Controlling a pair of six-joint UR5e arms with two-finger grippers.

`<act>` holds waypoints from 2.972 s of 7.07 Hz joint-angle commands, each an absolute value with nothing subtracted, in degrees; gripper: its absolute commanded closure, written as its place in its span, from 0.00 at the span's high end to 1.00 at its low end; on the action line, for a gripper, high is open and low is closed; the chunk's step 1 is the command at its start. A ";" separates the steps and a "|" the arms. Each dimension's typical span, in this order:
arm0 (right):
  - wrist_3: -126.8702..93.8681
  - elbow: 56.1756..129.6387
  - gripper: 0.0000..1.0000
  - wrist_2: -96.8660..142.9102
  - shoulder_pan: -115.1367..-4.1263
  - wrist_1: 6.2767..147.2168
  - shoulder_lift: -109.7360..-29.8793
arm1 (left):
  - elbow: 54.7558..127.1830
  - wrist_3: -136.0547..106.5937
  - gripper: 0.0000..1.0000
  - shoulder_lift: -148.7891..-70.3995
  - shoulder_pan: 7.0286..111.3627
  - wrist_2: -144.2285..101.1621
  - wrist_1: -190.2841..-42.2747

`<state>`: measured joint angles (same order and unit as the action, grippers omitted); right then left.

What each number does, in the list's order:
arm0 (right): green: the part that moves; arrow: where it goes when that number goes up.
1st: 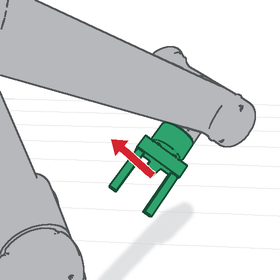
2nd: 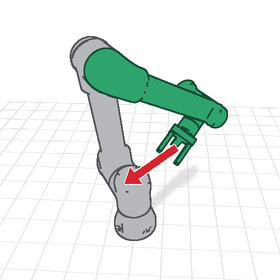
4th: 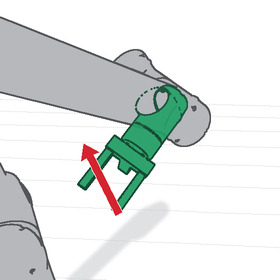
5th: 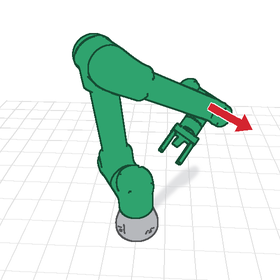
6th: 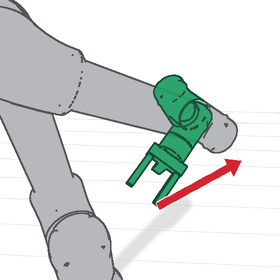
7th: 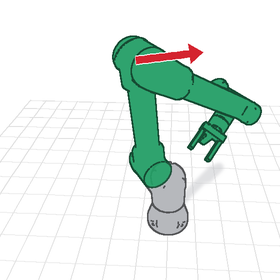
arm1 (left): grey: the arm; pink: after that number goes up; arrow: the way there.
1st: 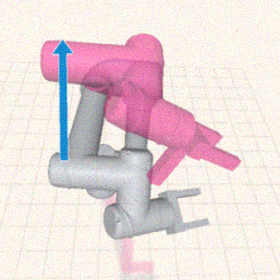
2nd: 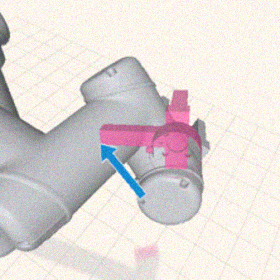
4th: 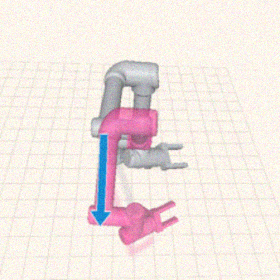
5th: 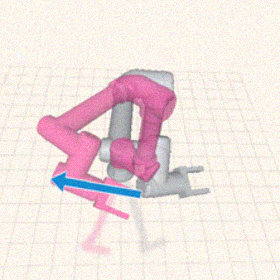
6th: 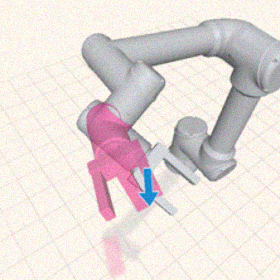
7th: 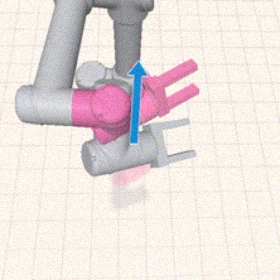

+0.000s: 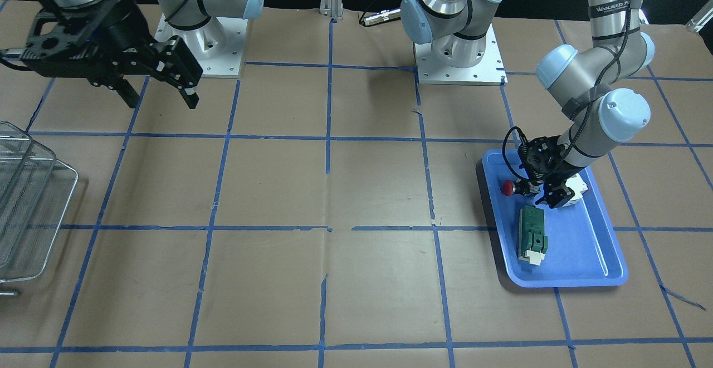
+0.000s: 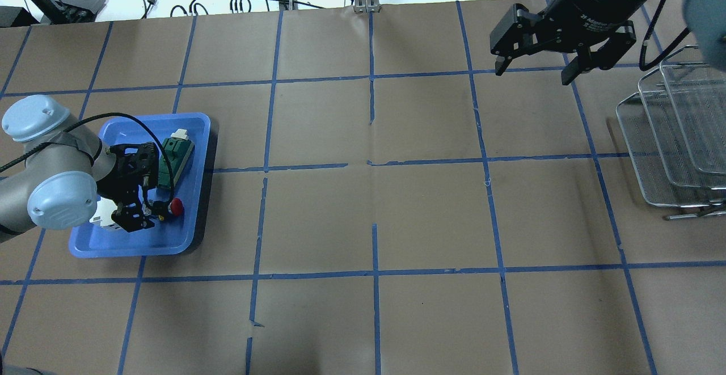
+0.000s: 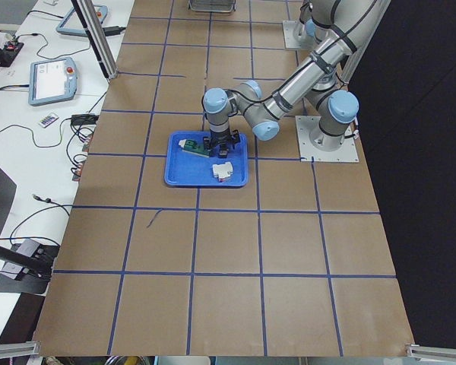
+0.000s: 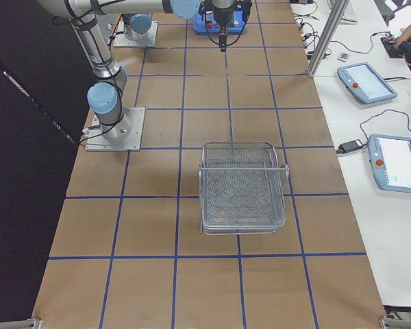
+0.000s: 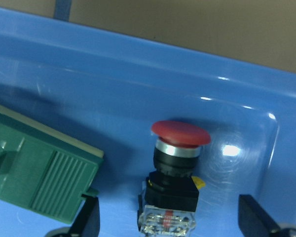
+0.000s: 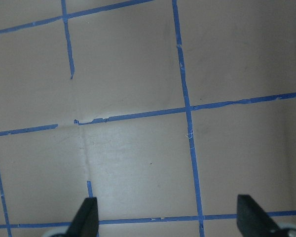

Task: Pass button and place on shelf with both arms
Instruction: 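Lift the red button with the left gripper while the right arm moves inward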

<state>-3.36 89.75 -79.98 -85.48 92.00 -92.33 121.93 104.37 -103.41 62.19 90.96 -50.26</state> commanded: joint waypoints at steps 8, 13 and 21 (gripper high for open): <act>24.69 91.67 1.00 -47.86 -73.70 69.08 -90.36 | 122.61 103.97 0.14 -104.24 61.44 90.53 -49.57; 27.34 91.50 1.00 -39.96 -78.75 69.60 -90.96 | 112.38 102.32 0.00 -95.03 65.45 86.15 -66.00; 17.58 92.02 1.00 -37.44 -77.97 69.79 -91.41 | 96.60 65.70 0.00 -89.03 105.81 78.13 -80.77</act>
<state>17.61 91.93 -37.05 -78.58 69.73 -91.65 97.27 71.27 -89.14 103.36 78.87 -80.70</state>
